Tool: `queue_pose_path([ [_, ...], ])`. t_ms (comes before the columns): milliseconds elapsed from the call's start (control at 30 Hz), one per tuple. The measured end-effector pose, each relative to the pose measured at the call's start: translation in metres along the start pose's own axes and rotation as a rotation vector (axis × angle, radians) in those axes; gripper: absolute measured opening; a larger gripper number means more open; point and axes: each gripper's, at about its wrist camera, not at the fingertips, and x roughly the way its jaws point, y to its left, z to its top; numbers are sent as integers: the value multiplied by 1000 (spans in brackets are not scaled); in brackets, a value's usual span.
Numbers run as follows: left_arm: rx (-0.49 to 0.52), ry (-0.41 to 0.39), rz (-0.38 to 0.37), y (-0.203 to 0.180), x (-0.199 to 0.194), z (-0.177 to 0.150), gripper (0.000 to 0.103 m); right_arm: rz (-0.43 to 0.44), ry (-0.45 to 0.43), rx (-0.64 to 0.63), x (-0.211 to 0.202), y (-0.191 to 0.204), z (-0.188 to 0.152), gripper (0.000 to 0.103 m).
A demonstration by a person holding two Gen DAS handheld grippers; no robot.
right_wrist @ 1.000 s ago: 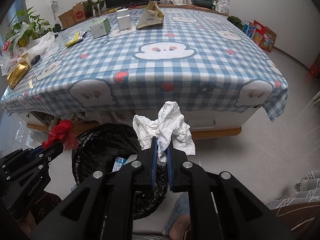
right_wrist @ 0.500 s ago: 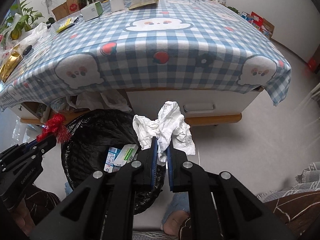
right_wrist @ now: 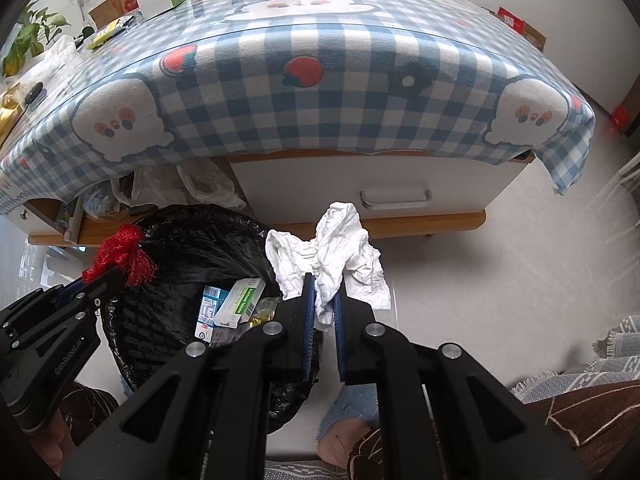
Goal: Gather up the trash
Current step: 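Lower the red mesh net into the bin and open the left tool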
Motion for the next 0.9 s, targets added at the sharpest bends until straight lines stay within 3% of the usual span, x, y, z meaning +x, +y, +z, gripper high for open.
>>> queue_pose_path([
  [300, 4, -25, -7, 4, -9, 0, 43, 17, -18, -3, -5, 8, 1, 8],
  [400, -12, -43, 3, 12, -18, 0, 61, 32, -32, -16, -9, 16, 1, 8],
  [600, -17, -102, 27, 28, -41, 1, 83, 70, -52, -32, -18, 34, 3, 8],
  [800, -38, -138, -8, 52, -57, 4, 94, 103, -61, -54, -24, 58, 6, 8],
  [900, -27, -144, 22, 65, -60, 5, 96, 118, -69, -69, -27, 71, 8, 8],
])
